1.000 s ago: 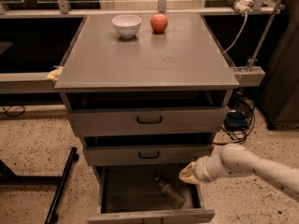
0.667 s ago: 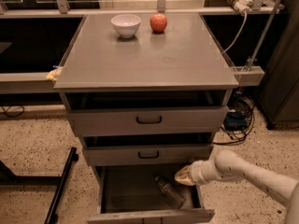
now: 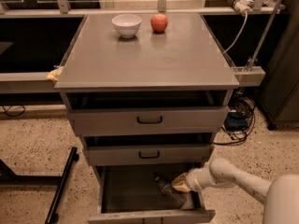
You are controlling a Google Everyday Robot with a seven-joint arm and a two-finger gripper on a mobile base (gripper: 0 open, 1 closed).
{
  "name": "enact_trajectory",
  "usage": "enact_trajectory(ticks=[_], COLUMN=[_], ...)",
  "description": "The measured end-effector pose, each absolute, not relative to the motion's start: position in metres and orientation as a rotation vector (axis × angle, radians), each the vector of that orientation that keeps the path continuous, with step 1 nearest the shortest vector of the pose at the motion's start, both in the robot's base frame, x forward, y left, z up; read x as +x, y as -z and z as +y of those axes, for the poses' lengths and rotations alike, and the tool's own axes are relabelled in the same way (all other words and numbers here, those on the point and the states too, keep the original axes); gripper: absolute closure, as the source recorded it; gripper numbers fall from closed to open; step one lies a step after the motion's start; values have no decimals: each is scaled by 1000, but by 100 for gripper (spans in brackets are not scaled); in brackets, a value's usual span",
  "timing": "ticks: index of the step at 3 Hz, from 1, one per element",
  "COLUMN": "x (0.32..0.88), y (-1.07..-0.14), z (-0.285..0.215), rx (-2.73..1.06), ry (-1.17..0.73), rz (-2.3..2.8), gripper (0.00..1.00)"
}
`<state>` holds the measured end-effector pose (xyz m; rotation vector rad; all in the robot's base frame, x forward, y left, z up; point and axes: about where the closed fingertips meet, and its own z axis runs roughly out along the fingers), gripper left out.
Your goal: Pick water bottle from bottom drawer and place on counter
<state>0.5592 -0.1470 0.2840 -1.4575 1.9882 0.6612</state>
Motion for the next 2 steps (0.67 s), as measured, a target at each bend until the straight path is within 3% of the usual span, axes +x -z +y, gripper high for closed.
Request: enact_trajectory(ticks=[1,2], x=[555,554], y=[-268,-245], z=[-139,-128], rx=[-1489,-1486], ry=[-640,-646], rz=[1999,1996], gripper=[100,82])
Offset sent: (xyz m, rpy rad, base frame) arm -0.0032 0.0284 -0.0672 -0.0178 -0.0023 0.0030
